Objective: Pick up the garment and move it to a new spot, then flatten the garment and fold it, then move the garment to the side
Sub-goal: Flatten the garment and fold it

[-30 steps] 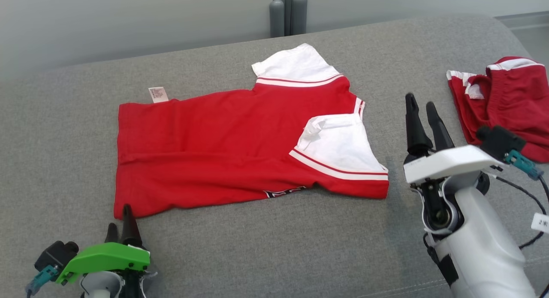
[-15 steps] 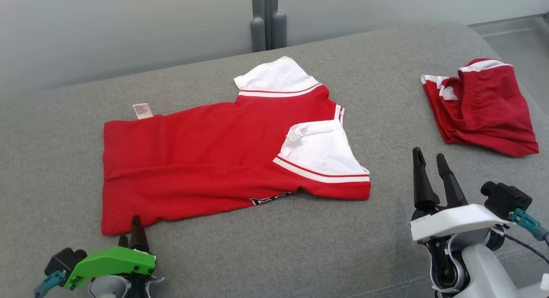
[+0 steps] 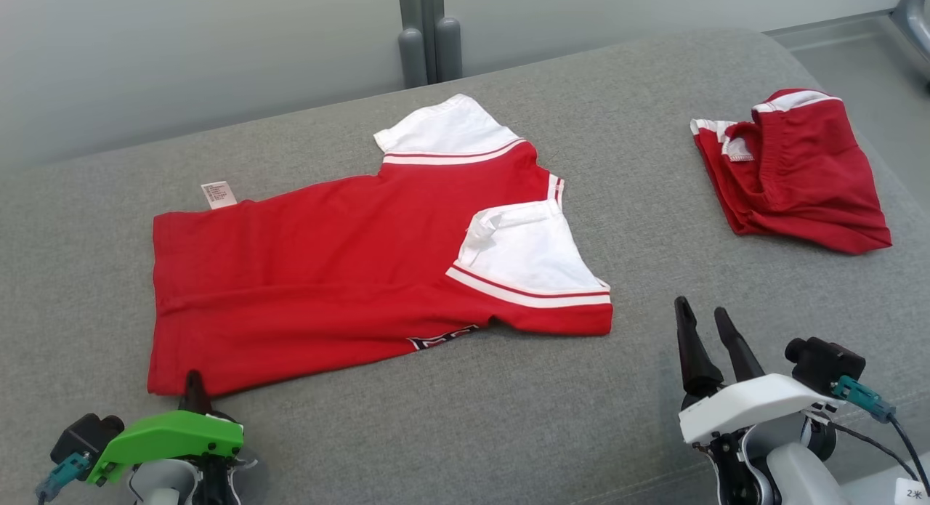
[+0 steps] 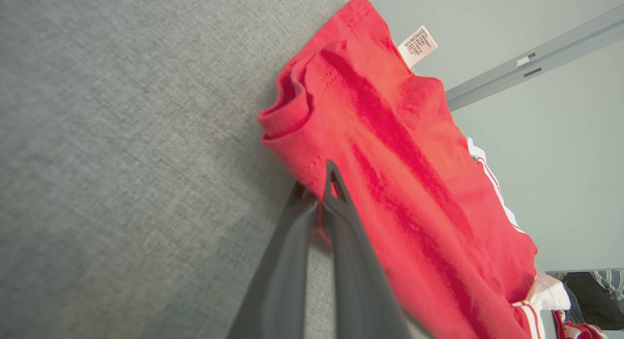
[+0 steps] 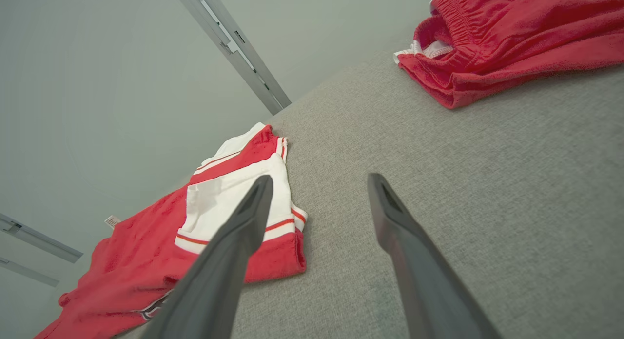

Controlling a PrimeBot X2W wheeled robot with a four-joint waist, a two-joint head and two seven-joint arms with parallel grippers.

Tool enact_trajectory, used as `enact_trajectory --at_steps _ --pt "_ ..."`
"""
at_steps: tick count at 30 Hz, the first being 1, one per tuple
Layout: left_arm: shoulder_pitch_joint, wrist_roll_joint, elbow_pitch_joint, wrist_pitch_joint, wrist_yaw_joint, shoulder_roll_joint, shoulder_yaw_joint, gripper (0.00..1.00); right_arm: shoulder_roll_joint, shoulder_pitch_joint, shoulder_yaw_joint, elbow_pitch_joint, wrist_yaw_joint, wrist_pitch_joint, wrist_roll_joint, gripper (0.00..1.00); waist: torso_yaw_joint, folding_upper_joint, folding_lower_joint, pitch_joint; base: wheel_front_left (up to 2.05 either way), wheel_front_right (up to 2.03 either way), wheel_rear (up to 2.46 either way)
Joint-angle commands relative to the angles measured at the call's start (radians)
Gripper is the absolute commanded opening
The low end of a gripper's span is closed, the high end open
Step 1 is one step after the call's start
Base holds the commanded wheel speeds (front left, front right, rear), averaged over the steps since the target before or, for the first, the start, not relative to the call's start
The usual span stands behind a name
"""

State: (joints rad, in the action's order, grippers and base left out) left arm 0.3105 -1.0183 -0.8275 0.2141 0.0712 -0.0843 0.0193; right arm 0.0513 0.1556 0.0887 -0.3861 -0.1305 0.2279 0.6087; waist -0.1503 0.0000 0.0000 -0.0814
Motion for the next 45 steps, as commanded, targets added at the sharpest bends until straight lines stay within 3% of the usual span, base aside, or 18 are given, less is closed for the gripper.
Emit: enact_trajectory --at_steps 1,12,22,23,25,27,28,29,35,45 --pt "-0.014 0.01 0.001 0.01 0.007 -0.015 -0.003 0.0 0.001 0.006 0.003 -0.02 0.0 -0.011 0.01 1.0 0.014 0.0 0.0 0.0 0.0 0.0 0.0" --pt "-0.045 0.02 0.021 0.007 0.017 -0.005 -0.03 0.0 0.001 0.117 0.092 -0.244 0.0 -0.085 0.125 1.0 0.087 0.0 0.0 -0.01 0.0 0.0 0.0" --pt "-0.02 0.016 0.034 0.011 0.022 0.009 -0.048 0.0 0.0 0.239 0.198 -0.452 0.0 -0.123 0.169 1.0 0.111 0.0 0.0 -0.019 0.0 0.0 0.0" --pt "-0.018 0.015 0.036 0.013 0.023 0.01 -0.049 0.0 0.0 0.251 0.214 -0.465 0.0 -0.126 0.177 0.9 0.113 0.0 0.0 -0.019 0.0 0.0 0.0" --pt "-0.015 0.016 0.038 0.016 0.023 0.011 -0.05 0.0 0.0 0.272 0.241 -0.486 0.0 -0.12 0.197 0.46 0.114 0.0 0.0 -0.019 0.0 0.0 0.0" --pt "-0.012 0.017 0.04 0.019 0.024 0.009 -0.049 0.0 0.0 0.293 0.26 -0.504 0.0 -0.111 0.214 0.25 0.115 0.0 0.0 -0.019 0.0 0.0 0.0" --pt "-0.011 0.018 0.042 0.02 0.026 0.006 -0.048 0.0 0.0 0.304 0.268 -0.511 0.0 -0.1 0.219 0.07 0.115 0.0 0.0 -0.019 0.0 0.0 0.0" --pt "-0.009 0.018 0.047 0.021 0.027 0.005 -0.049 0.0 0.0 0.313 0.271 -0.517 0.0 -0.089 0.225 0.0 0.115 0.0 0.0 -0.019 0.0 0.0 0.0" --pt "-0.029 0.016 0.086 0.028 0.043 -0.003 -0.055 0.0 0.003 0.344 0.265 -0.519 0.0 -0.036 0.248 0.0 0.114 0.0 0.0 -0.014 0.0 0.0 0.0" --pt "-0.183 -0.014 0.231 0.006 0.056 0.009 -0.1 0.0 0.127 0.188 0.223 -0.361 0.0 -0.05 0.271 0.0 0.124 0.0 0.0 -0.007 0.0 0.0 0.0"
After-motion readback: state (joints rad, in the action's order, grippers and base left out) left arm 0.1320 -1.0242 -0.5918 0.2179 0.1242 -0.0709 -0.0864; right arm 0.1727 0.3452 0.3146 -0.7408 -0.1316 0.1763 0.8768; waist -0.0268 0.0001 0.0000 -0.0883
